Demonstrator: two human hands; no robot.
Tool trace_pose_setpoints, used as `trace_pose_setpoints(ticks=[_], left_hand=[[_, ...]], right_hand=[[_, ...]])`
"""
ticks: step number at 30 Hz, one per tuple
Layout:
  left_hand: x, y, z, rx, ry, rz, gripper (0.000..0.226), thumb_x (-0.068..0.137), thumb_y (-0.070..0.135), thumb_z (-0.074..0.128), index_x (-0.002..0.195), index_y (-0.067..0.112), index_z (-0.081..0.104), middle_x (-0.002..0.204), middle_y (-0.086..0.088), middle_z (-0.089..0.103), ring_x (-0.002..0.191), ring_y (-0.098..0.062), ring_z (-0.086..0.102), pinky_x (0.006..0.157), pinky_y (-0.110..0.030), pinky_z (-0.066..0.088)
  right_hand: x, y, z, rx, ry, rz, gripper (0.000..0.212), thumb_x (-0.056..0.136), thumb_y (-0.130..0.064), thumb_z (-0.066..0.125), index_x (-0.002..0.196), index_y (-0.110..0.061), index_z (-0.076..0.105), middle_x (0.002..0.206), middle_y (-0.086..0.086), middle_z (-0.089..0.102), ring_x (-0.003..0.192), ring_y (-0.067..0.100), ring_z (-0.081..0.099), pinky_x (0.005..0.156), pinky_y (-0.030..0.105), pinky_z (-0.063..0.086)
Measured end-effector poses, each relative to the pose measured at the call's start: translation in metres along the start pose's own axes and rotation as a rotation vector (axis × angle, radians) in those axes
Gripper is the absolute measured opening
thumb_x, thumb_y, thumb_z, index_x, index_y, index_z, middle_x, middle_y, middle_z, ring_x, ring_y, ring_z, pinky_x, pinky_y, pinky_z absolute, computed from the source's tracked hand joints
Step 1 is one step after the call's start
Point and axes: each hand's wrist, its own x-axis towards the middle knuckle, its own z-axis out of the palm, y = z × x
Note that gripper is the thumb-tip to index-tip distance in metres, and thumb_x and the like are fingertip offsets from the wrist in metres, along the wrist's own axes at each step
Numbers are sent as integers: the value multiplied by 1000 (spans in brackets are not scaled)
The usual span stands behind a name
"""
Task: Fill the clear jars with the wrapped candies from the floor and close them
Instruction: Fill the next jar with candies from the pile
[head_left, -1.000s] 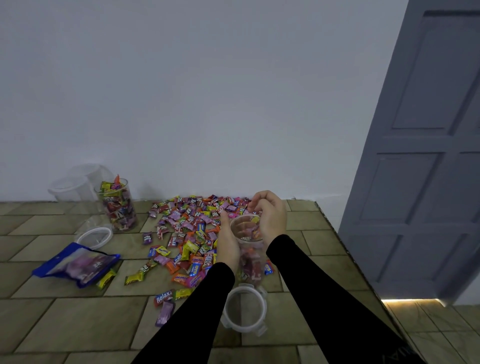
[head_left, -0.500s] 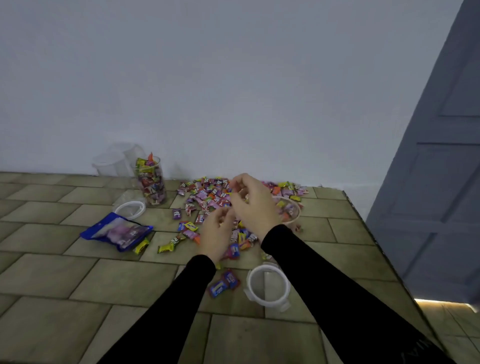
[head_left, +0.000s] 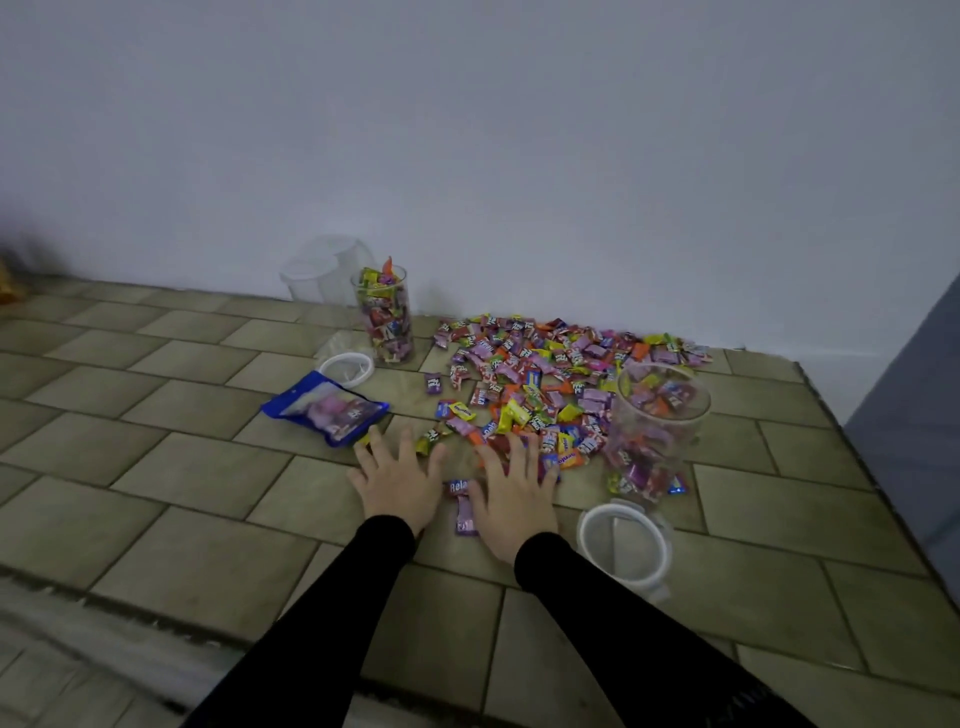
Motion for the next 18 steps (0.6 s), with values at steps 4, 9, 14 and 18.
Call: trace_pose_setpoints(ticks=[4, 9, 14, 18], left_hand=[[7, -6, 4, -3, -42, 52, 68, 95, 63, 26, 151, 26, 25, 162, -11, 6, 148, -33, 2, 116, -54, 8], [10, 6, 10, 61, 61, 178, 63, 95, 62, 31, 147, 27, 32, 152, -10, 27, 139, -30, 26, 109, -45, 21], [13, 16, 20, 59, 50, 214, 63, 92, 64, 23, 139, 27, 45, 137, -11, 43, 127, -32, 40, 101, -46, 32], [31, 21, 27, 74, 79, 256, 54, 85, 52, 34, 105, 19, 72, 103, -15, 66, 84, -35, 63, 67, -43, 50]], right_hand=[[16, -2, 4, -20, 17, -3, 53, 100, -44, 31, 150, -34, 17, 161, 7, -2, 147, 33, -13, 113, 60, -3], [41, -3, 9, -31, 74, 56, 55, 98, -44, 34, 150, -33, 19, 161, 9, -4, 146, 35, -13, 111, 63, -5], [66, 2, 9, -37, 64, 119, 60, 98, -44, 32, 153, -33, 9, 162, 3, -4, 147, 34, -5, 113, 62, 4], [84, 1, 8, -136, 100, 119, 59, 98, -49, 30, 152, -29, 18, 157, 1, 20, 140, 28, 24, 108, 51, 21]])
